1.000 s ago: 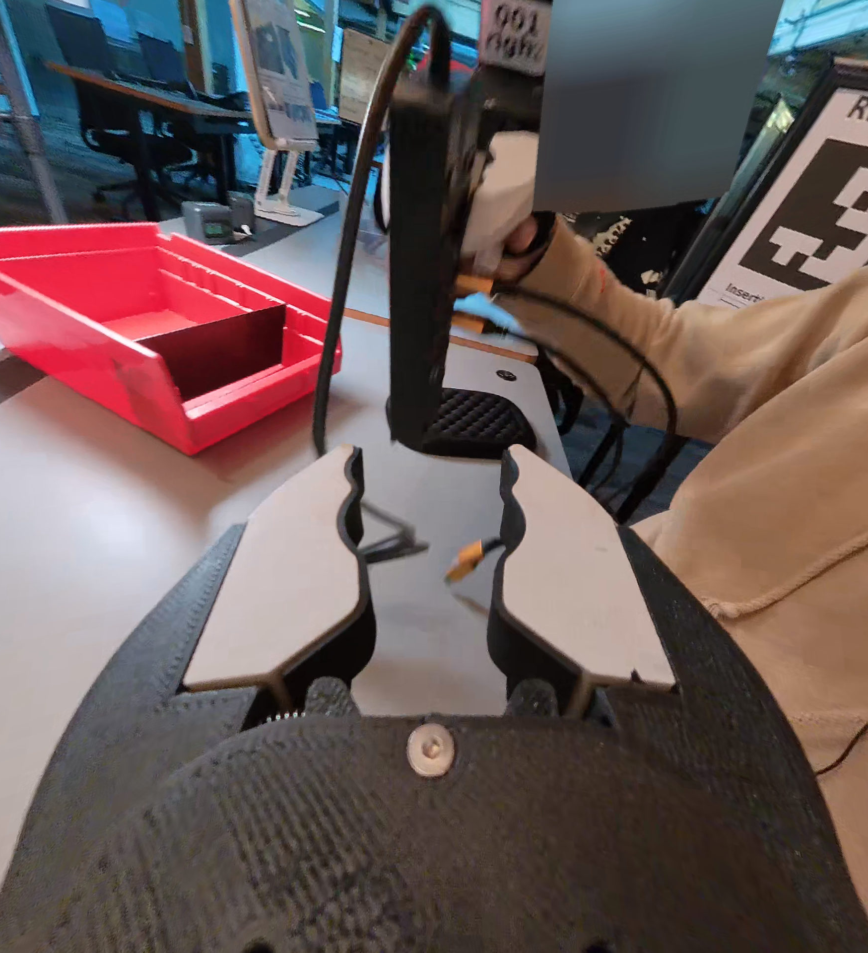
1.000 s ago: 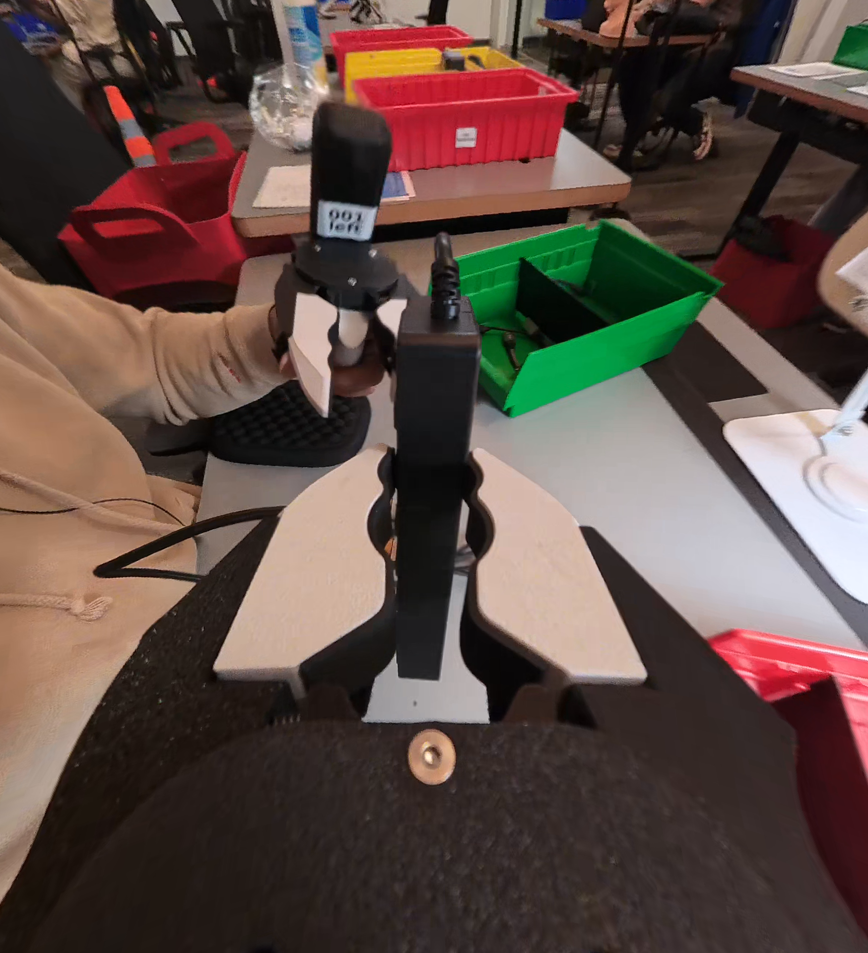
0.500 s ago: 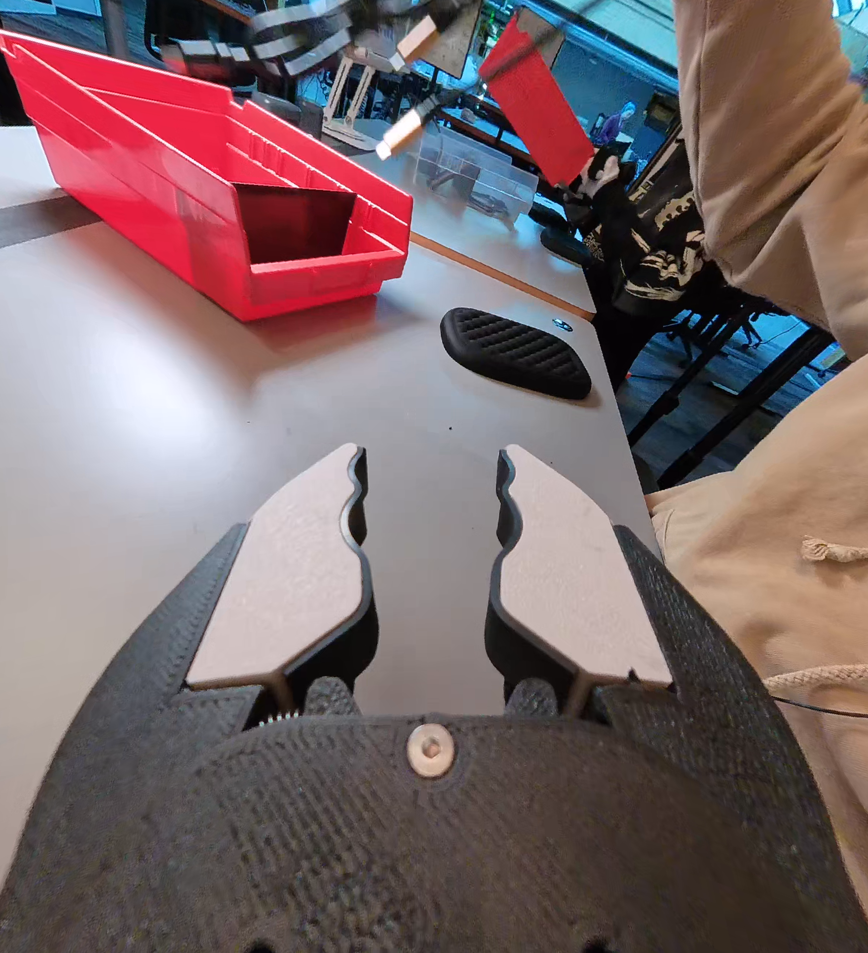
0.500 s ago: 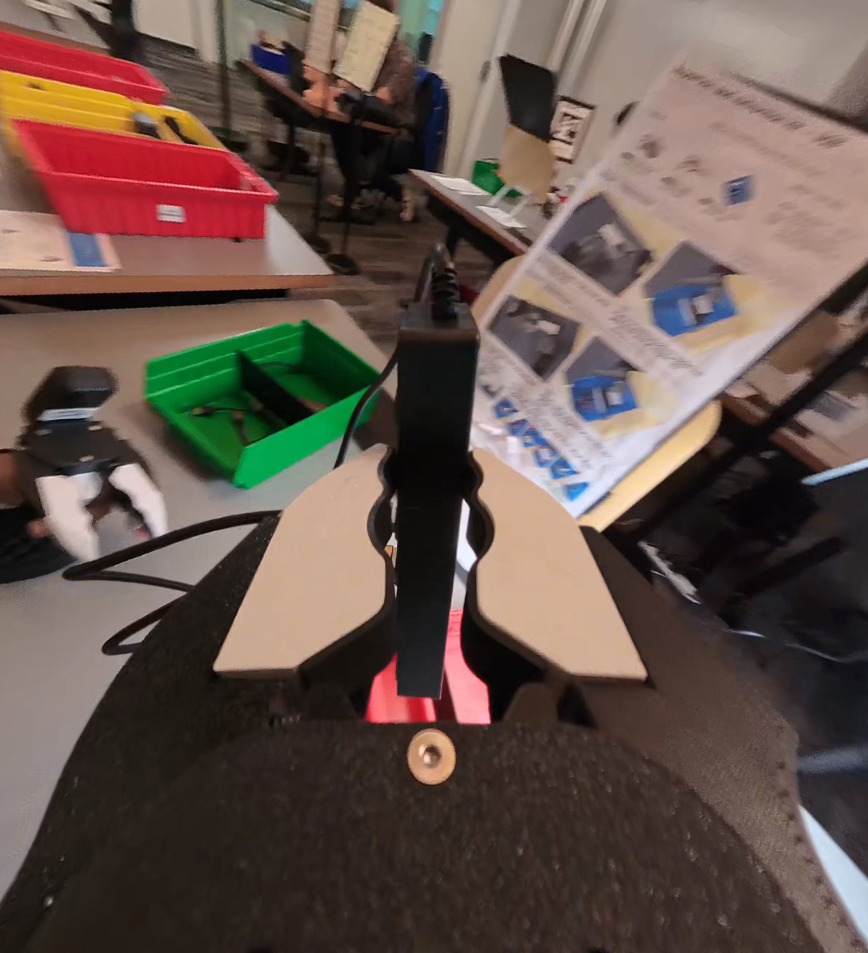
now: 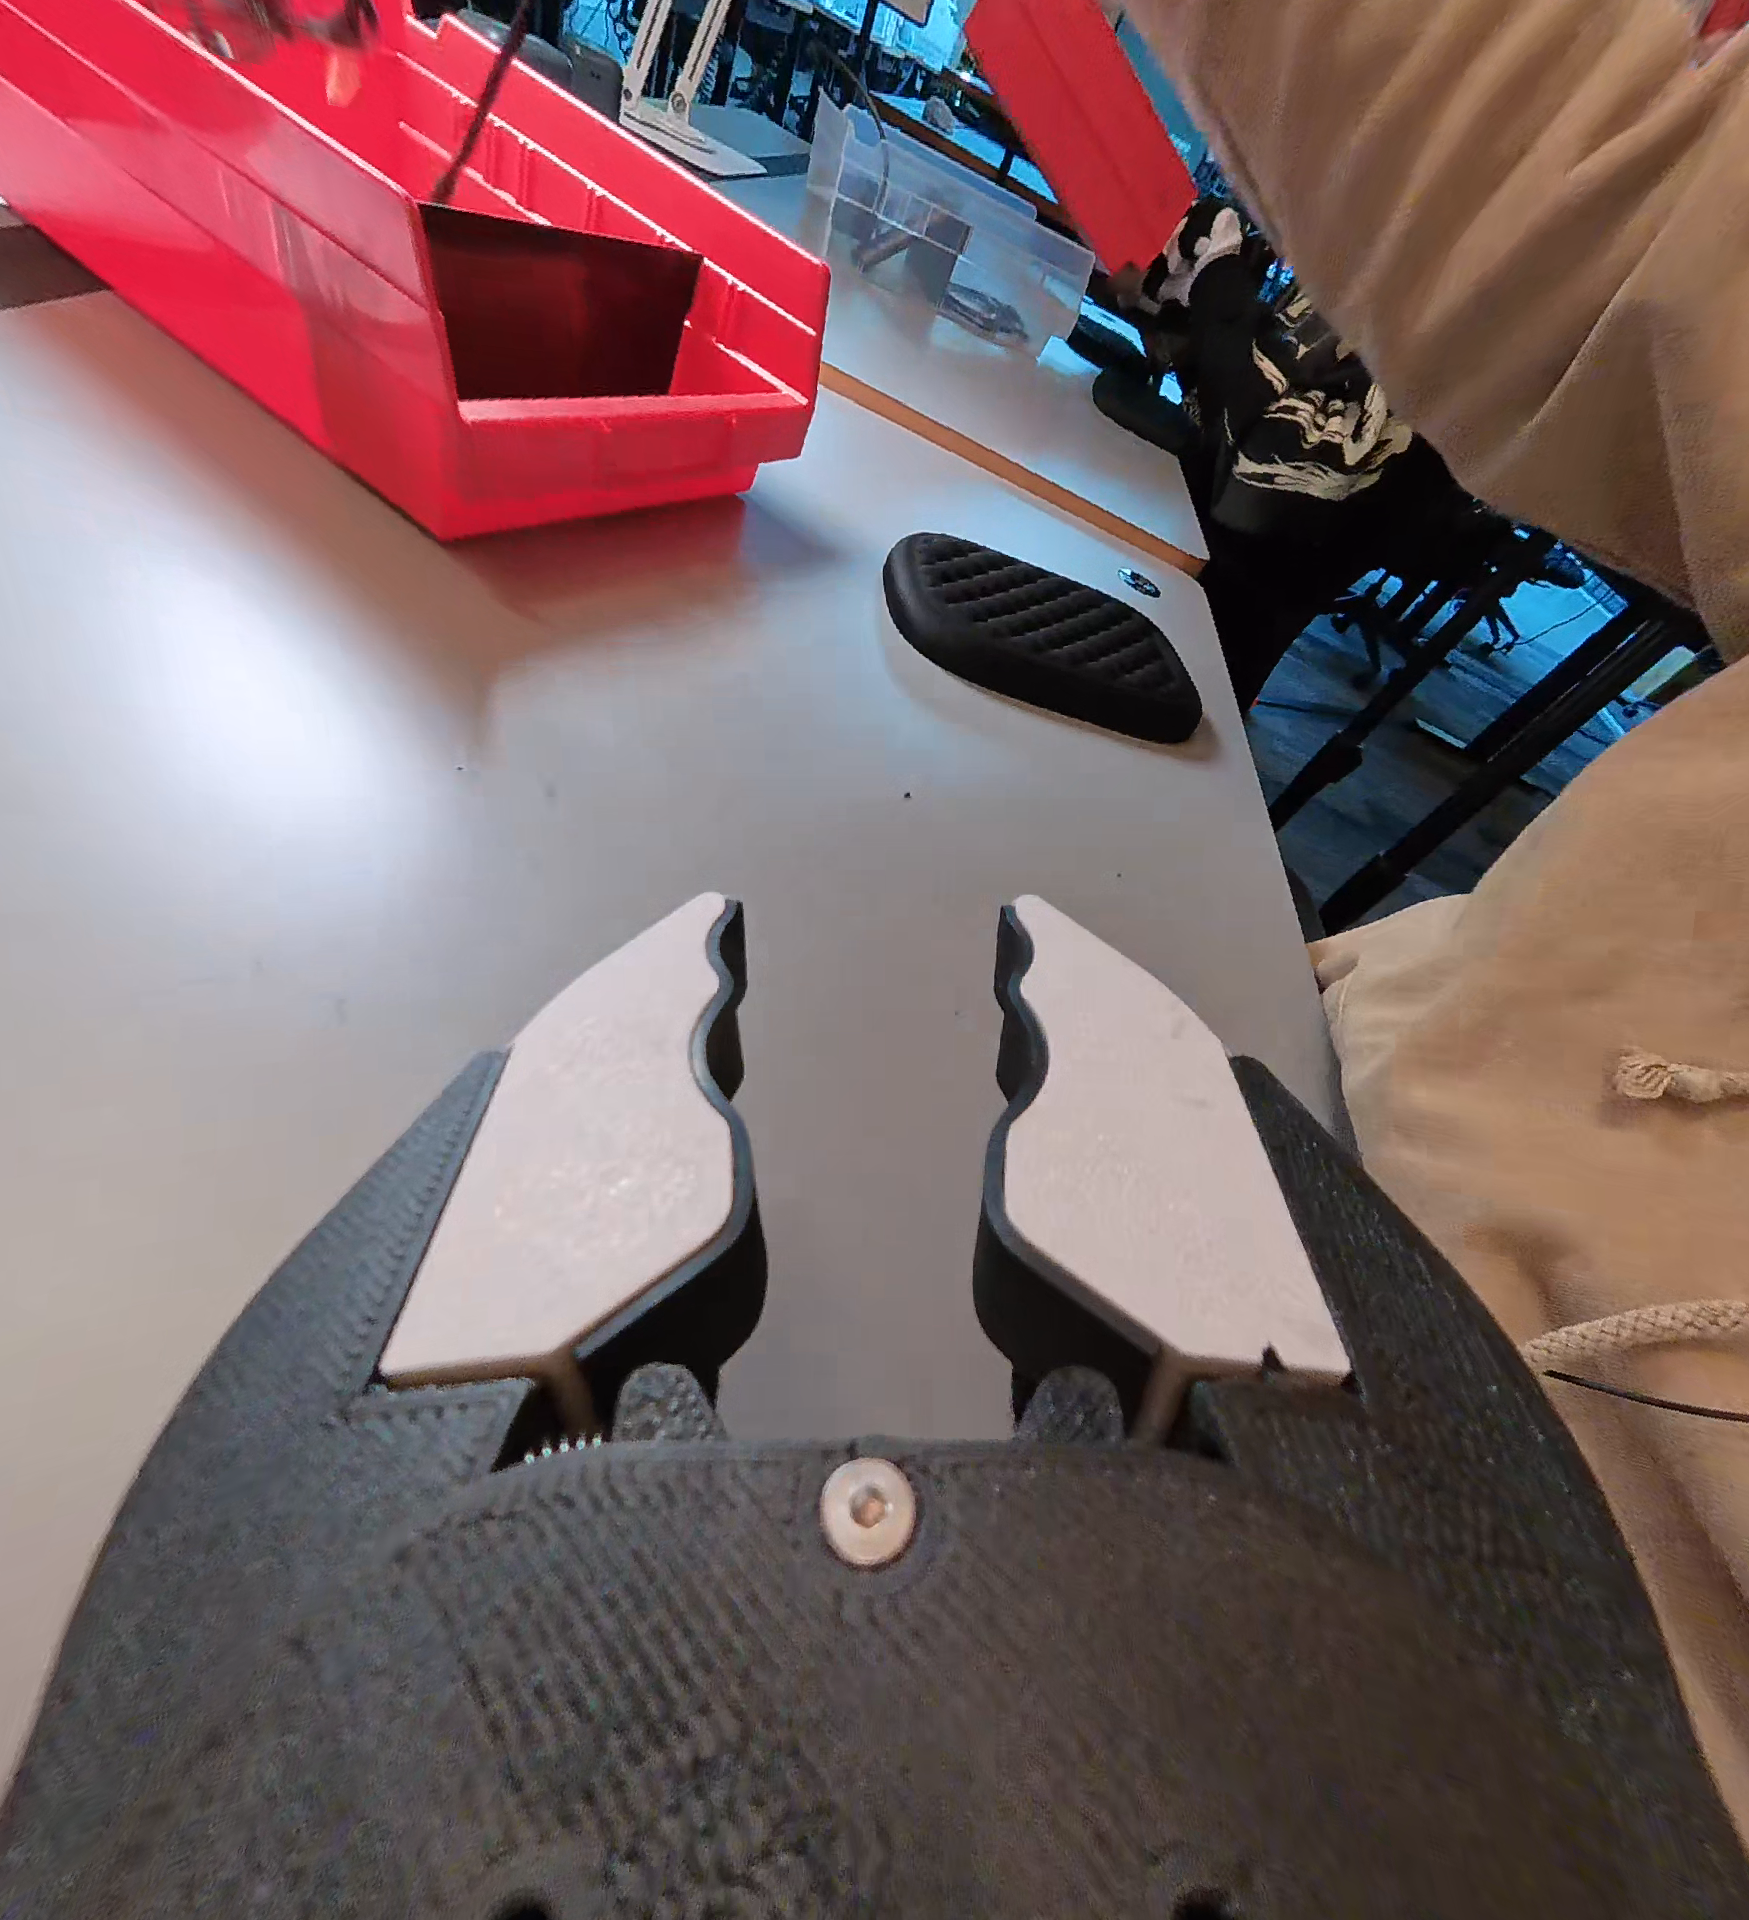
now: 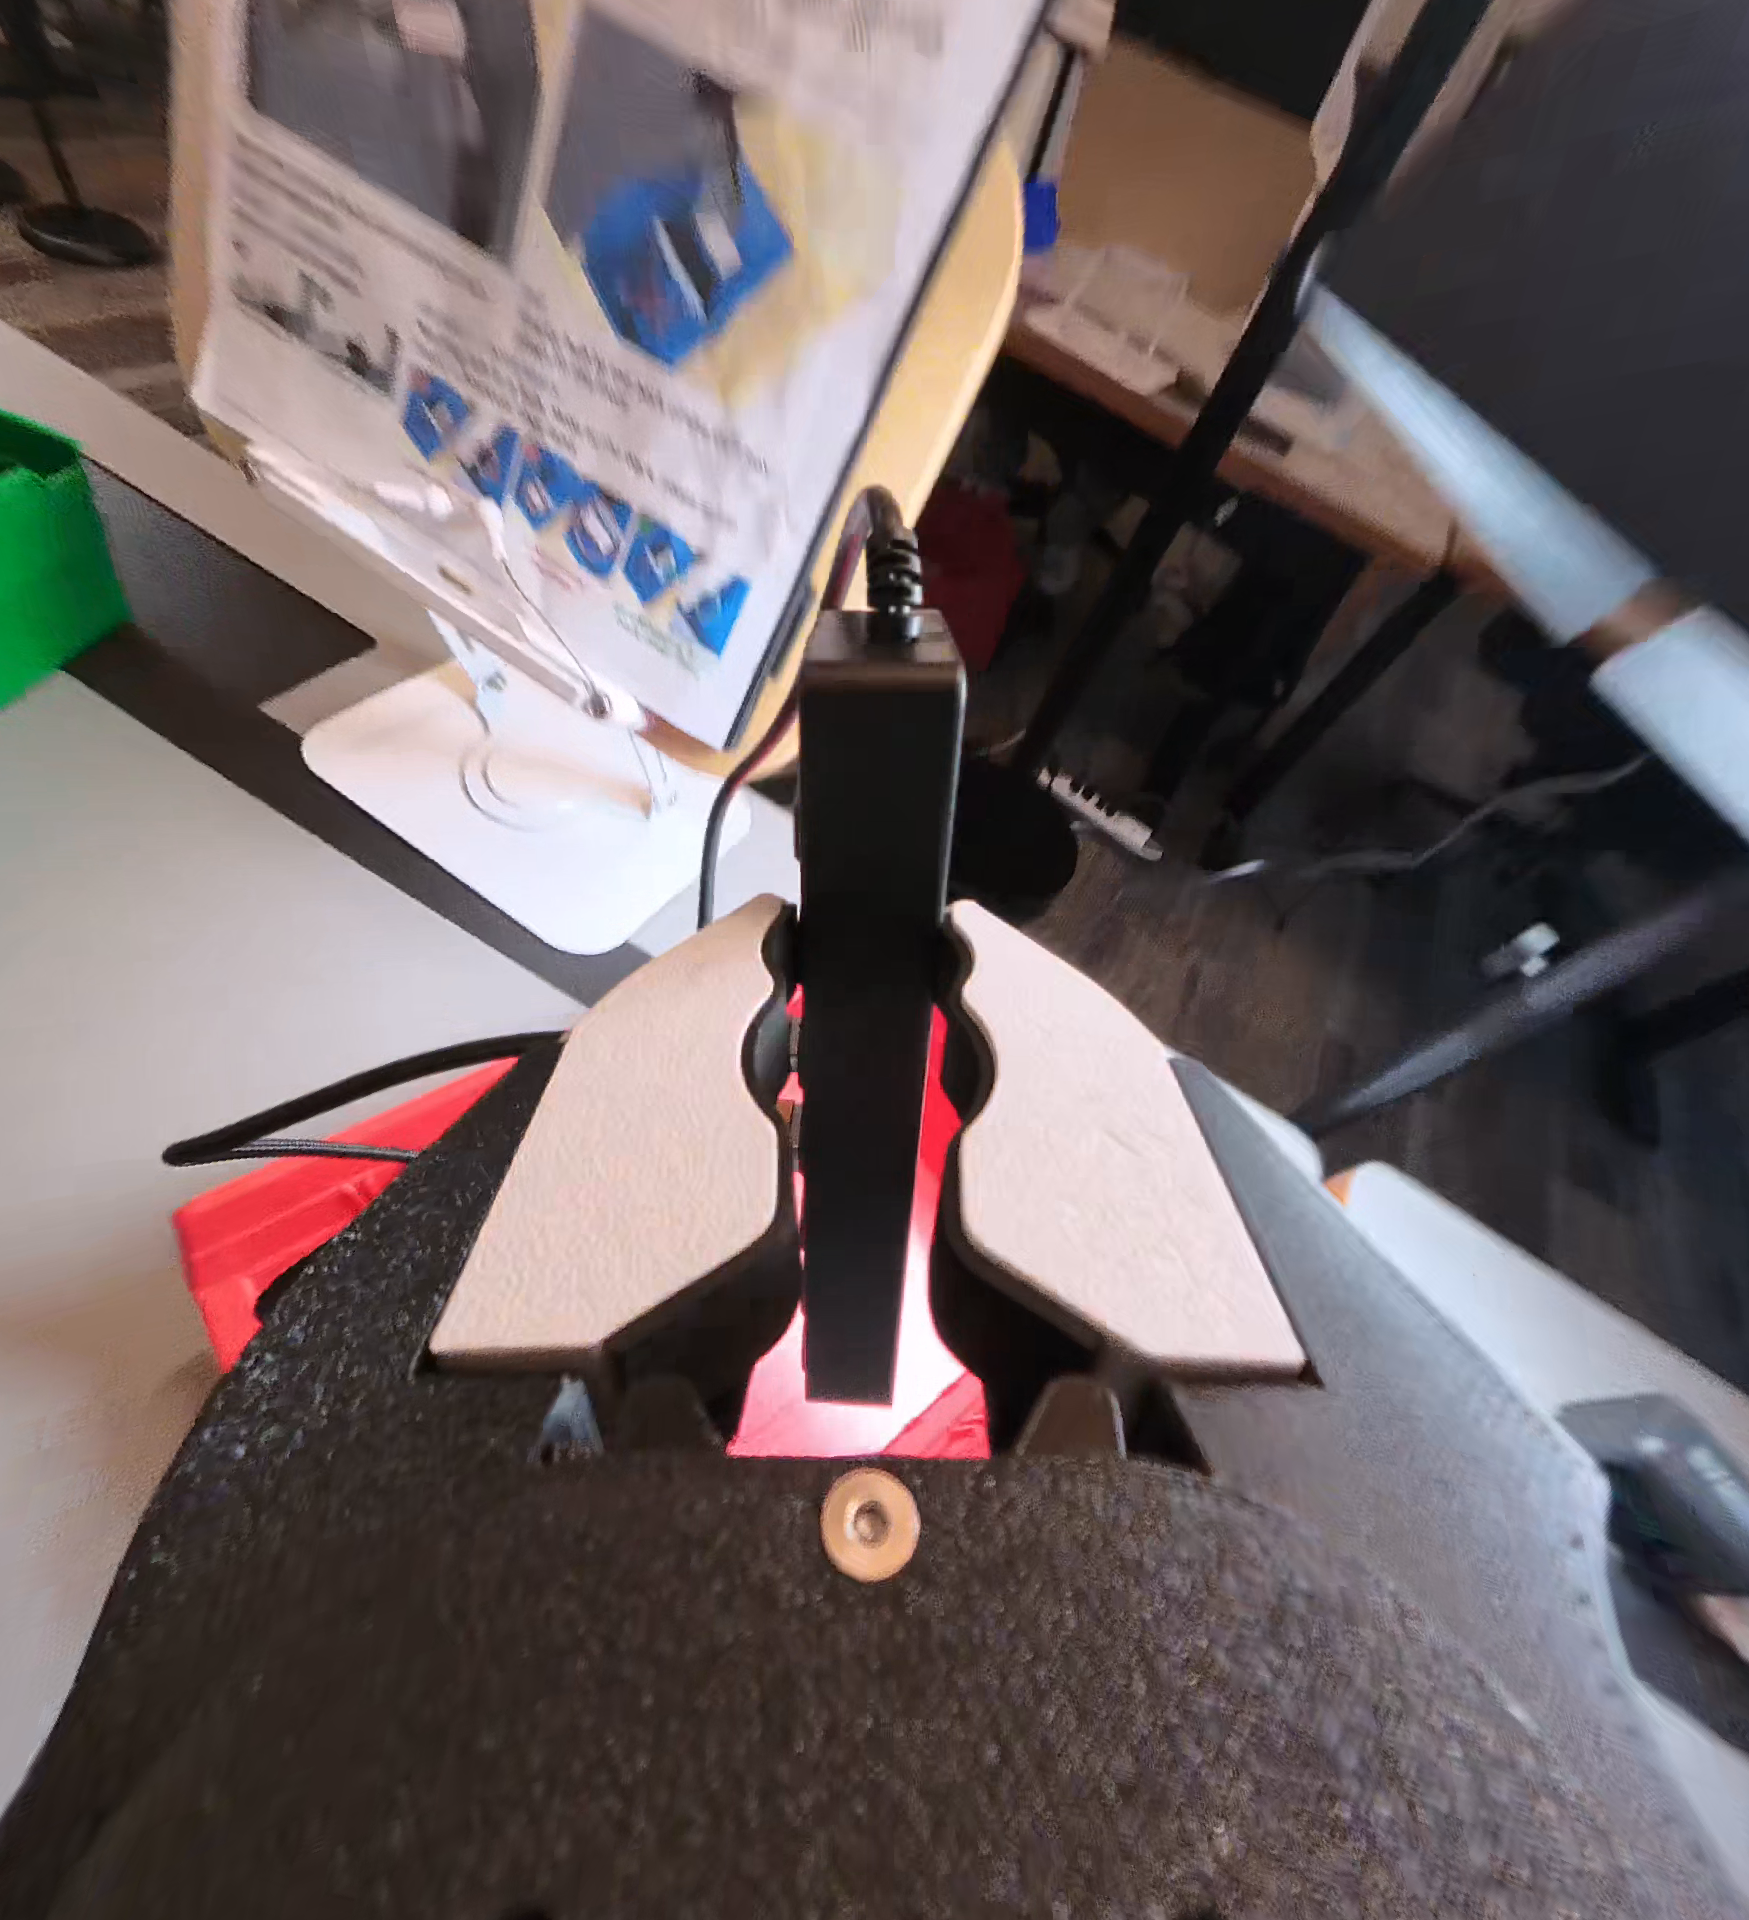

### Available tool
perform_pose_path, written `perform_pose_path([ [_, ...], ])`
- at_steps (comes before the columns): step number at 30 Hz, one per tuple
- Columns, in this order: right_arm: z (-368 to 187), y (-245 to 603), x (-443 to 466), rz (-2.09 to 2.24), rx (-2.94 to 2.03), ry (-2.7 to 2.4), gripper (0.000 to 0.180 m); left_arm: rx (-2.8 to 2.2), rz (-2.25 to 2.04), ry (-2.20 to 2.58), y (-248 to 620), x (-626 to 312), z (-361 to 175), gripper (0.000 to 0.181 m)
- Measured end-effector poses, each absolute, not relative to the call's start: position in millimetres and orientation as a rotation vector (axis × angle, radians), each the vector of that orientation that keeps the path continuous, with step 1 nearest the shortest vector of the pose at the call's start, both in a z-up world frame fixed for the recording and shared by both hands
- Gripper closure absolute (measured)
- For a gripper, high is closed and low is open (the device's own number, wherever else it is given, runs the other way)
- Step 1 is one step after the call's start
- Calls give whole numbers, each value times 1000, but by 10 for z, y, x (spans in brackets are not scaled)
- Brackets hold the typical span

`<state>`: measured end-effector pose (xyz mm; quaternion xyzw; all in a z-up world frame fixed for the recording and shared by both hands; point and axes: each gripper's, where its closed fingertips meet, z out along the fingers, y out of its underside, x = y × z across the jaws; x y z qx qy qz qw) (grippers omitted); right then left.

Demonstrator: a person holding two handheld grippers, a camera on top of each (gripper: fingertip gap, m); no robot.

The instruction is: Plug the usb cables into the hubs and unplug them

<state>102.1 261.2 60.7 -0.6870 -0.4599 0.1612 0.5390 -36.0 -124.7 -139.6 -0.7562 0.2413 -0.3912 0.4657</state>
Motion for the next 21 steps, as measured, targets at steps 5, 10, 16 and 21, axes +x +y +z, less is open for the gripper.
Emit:
perform_pose_path([
  [5, -257, 2847, 951, 590, -1866, -998, 155, -1857, -977, 576, -1238, -382, -1401, 135],
  [10, -747, 2953, 923, 932, -2109, -800, 155, -1862, -987, 560, -1225, -404, -1412, 135],
  [16, -1227, 3216, 1321, 600, -2293, -809, 137, -1863, -981, 546, -1217, -420, -1416, 136],
  [21, -798, 3237, 1518, 367, -2098, -842, 125, -1873, -968, 527, -1207, -469, -1414, 138],
])
